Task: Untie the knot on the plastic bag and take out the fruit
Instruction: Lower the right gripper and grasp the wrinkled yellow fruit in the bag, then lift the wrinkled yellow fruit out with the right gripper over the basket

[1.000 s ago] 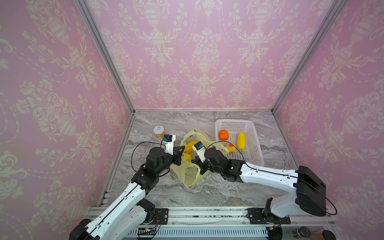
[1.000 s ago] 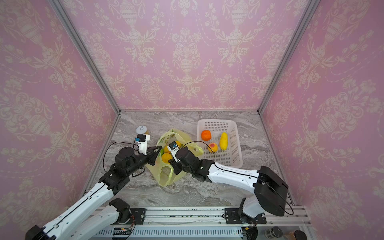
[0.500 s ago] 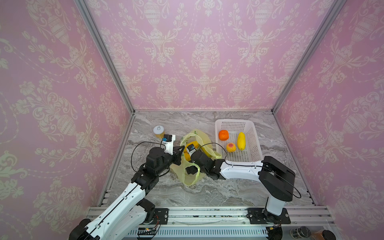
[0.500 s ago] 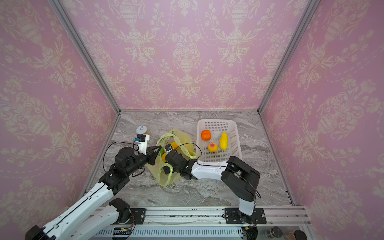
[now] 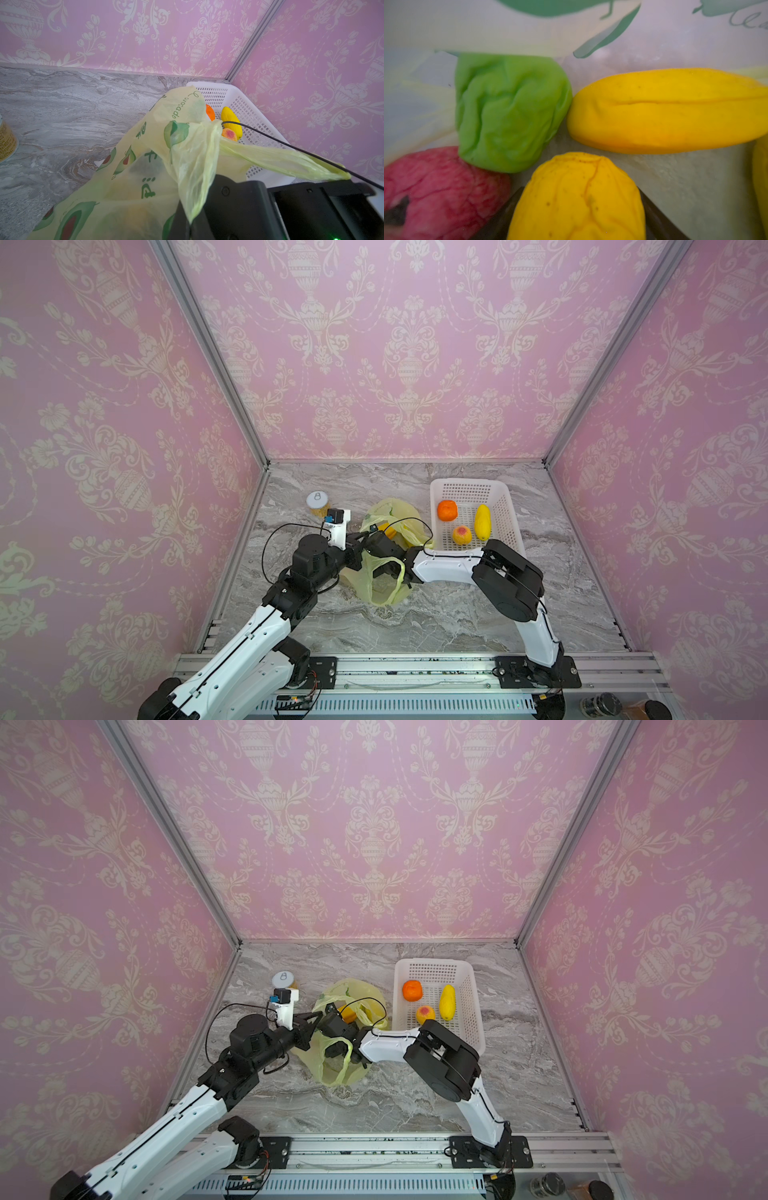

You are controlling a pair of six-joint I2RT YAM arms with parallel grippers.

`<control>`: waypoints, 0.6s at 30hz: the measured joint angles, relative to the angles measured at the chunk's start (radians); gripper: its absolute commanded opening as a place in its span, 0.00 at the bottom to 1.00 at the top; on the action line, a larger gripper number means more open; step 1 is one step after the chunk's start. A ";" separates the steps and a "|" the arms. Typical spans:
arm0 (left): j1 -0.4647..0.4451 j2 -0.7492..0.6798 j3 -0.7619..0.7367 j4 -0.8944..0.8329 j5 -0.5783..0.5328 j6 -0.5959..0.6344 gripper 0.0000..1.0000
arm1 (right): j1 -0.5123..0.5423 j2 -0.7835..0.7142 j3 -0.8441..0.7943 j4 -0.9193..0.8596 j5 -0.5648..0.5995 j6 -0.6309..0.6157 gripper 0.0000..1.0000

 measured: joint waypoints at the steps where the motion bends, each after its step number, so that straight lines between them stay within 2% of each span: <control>1: 0.000 0.000 0.000 0.000 0.000 0.000 0.02 | 0.000 0.000 0.002 -0.002 0.000 0.005 0.62; 9: 0.000 -0.014 0.000 -0.003 0.000 0.000 0.03 | -0.002 -0.024 -0.021 -0.002 -0.003 0.010 0.47; 13: 0.000 -0.013 0.000 -0.007 0.000 0.000 0.02 | -0.002 -0.110 -0.071 -0.005 -0.008 0.010 0.38; 18: 0.000 -0.013 0.000 -0.007 0.000 0.000 0.03 | -0.002 -0.284 -0.157 0.008 -0.010 0.009 0.33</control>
